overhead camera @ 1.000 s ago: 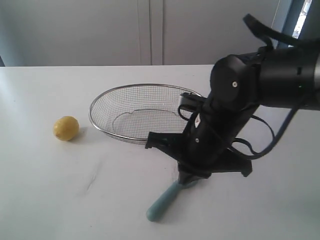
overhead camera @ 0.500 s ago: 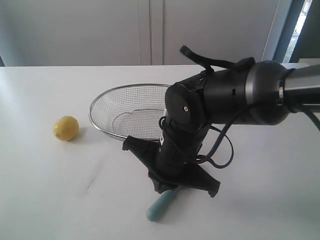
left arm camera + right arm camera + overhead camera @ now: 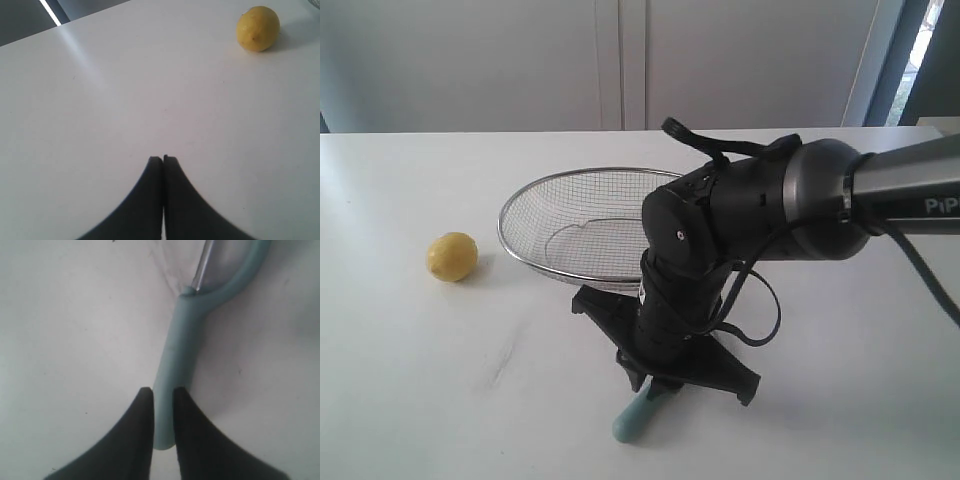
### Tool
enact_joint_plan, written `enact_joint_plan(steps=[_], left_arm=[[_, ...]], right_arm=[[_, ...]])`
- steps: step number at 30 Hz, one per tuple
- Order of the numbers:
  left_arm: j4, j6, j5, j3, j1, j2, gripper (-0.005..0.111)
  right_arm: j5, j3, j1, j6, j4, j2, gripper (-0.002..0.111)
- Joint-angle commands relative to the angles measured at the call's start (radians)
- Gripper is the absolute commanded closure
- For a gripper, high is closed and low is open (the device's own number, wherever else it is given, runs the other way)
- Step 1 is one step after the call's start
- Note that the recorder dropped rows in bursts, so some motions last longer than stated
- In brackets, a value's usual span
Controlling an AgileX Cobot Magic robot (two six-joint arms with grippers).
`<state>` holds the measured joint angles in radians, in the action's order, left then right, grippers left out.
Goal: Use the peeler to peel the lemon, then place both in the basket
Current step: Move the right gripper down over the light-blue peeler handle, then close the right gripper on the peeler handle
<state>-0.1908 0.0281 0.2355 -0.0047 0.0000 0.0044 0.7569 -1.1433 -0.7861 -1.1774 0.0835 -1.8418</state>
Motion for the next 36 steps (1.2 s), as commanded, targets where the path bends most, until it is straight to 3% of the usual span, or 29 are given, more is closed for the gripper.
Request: enact_joint_plan(steps=[1,8,36], left_arm=[[0.000,-0.001,0.001,0.005,-0.003,-0.004,0.107],[0.000,-0.001,0.001,0.005,-0.003,-0.004,0.107],[0.000,-0.001,0.001,0.005,-0.003,-0.004,0.107]], right_arm=[[-0.006,-0.007,-0.001,-0.005,-0.014,0.000,0.082],[-0.024,-0.007,-0.001,-0.022,-0.017,-0.005,0.070],[-0.033,-0.007,-0.001,-0.035,-0.008,-0.085,0.070]])
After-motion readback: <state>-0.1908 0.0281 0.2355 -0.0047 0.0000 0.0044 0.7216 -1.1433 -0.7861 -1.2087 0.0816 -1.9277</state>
